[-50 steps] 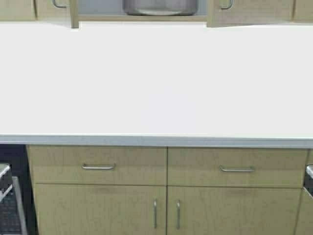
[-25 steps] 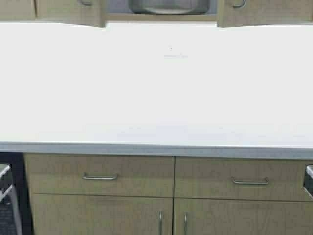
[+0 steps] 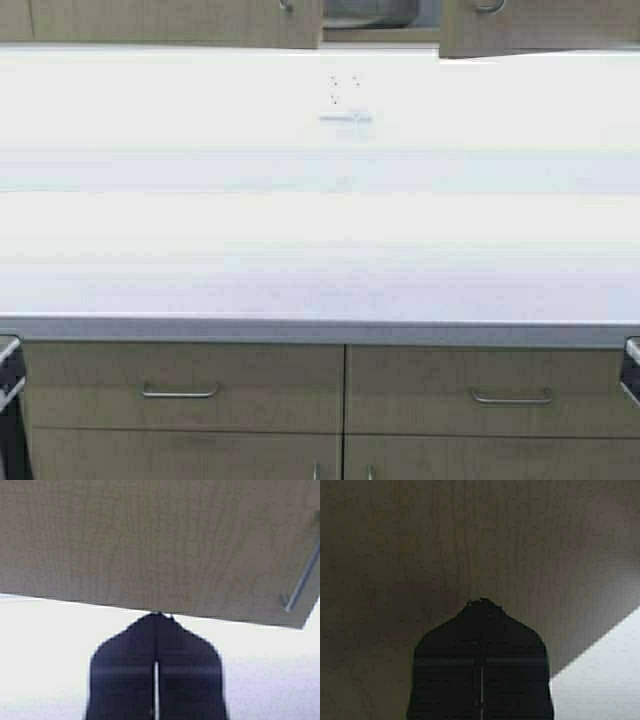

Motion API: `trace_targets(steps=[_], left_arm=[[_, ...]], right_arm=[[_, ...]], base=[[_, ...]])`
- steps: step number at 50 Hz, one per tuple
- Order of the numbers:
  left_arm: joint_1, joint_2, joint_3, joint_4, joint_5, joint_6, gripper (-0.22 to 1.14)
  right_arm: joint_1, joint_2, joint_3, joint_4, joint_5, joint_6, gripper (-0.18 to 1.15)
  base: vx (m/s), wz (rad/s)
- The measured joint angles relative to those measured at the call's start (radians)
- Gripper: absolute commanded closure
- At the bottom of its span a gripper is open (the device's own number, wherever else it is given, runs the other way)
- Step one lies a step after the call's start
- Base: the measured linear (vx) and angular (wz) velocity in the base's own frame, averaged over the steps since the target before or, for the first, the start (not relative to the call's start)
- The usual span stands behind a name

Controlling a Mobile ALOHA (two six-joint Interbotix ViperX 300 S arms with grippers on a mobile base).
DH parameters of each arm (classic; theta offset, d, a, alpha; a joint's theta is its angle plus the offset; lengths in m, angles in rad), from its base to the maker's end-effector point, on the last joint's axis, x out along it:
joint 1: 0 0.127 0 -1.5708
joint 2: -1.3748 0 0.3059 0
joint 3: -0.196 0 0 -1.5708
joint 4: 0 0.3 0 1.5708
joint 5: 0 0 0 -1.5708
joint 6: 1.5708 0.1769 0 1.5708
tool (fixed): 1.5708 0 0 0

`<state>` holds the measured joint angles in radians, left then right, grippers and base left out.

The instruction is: Open the cabinet, put the pot inside, then close it

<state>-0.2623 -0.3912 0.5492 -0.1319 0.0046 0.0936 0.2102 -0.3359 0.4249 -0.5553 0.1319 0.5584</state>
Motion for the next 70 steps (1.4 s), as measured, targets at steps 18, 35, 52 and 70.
trace_targets(steps=[18,35,52,70], left_arm=[[0.0,-0.055,0.087,0.0,0.002,-0.008,0.88],[-0.003,-0.1,0.118,0.0,0.002,-0.005,0.88],[-0.003,-0.107,0.12,-0.002,0.002,-0.005,0.88],[-0.005,-0.107,0.127,-0.002,0.002,-0.005,0.88]], right_arm=[[0.066,0.124,-0.101,-0.002,0.063,-0.005,0.9],[0.153,-0.169,0.11,0.0,0.115,-0.005,0.9],[0.186,-0.239,0.179,0.003,0.173,-0.005,0.9],[0.184,-0.239,0.201,0.02,0.176,-0.005,0.9]], base=[[0.11,0.0],[0.07,0.02],[0.02,0.0],[0.0,0.0]])
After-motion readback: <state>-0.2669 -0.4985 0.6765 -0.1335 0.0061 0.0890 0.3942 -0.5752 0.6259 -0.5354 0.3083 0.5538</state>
